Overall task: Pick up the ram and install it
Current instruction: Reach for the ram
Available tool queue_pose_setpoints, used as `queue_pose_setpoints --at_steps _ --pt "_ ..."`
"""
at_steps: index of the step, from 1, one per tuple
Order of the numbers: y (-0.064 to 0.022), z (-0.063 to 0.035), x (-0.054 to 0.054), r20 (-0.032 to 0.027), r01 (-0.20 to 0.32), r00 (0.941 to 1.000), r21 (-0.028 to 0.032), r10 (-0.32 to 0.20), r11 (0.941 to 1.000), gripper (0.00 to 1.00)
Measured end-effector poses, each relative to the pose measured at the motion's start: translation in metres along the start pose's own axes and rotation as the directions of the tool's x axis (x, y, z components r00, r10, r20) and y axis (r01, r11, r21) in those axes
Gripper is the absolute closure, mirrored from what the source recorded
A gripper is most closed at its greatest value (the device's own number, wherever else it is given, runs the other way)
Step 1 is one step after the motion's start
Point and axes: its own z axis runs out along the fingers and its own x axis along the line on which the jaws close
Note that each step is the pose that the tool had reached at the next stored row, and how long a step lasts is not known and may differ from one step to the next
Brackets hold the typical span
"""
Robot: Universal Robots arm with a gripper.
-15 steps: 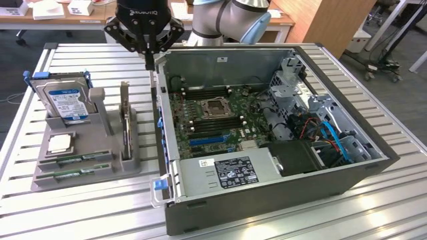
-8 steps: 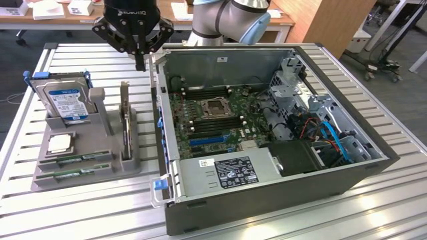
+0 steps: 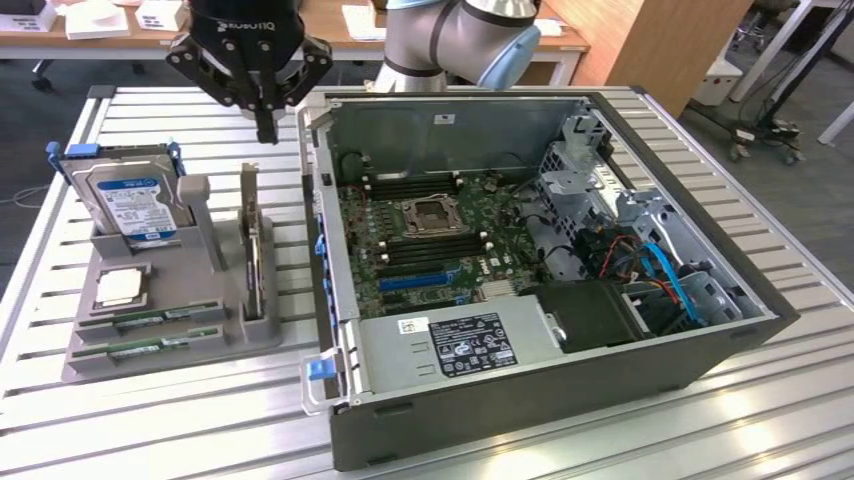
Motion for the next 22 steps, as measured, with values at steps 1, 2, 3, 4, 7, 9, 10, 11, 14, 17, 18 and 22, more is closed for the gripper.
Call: queue_pose_setpoints --at_steps 1,2,3,4,7,9,10,11,14,17,18,22 --pt "-0.0002 0.0001 0.002 0.0 0.0 1.0 -0.0001 0.0 1.0 0.9" --pt "-0.0003 0.0002 0.004 0.0001 0.0 1.0 -0.0001 0.0 1.0 0.9" --pt "-0.0005 0.0003 0.006 0.0 0.0 1.0 0.0 0.0 1.0 0.9" --pt "-0.0006 0.0003 0.008 0.0001 0.0 1.0 0.0 0.0 1.0 0.9" --pt "-0.0011 0.0006 0.014 0.0 0.0 1.0 0.0 0.0 1.0 0.9" --pt "-0.0014 0.0008 0.018 0.0001 0.0 1.0 -0.0001 0.0 1.0 0.9" --pt "-0.0016 0.0009 0.021 0.0 0.0 1.0 0.0 0.0 1.0 0.9" --pt "-0.0018 0.001 0.023 0.0001 0.0 1.0 0.0 0.0 1.0 0.9" --pt "-0.0023 0.0012 0.029 0.0 0.0 1.0 0.0 0.0 1.0 0.9" --pt "-0.0028 0.0015 0.036 0.0 0.0 1.0 0.0 0.0 1.0 0.9" --pt "-0.003 0.0016 0.039 0.0001 0.0 1.0 0.0 0.0 1.0 0.9" --pt "-0.0037 0.0019 0.048 0.0 0.0 1.0 0.0 0.0 1.0 0.9"
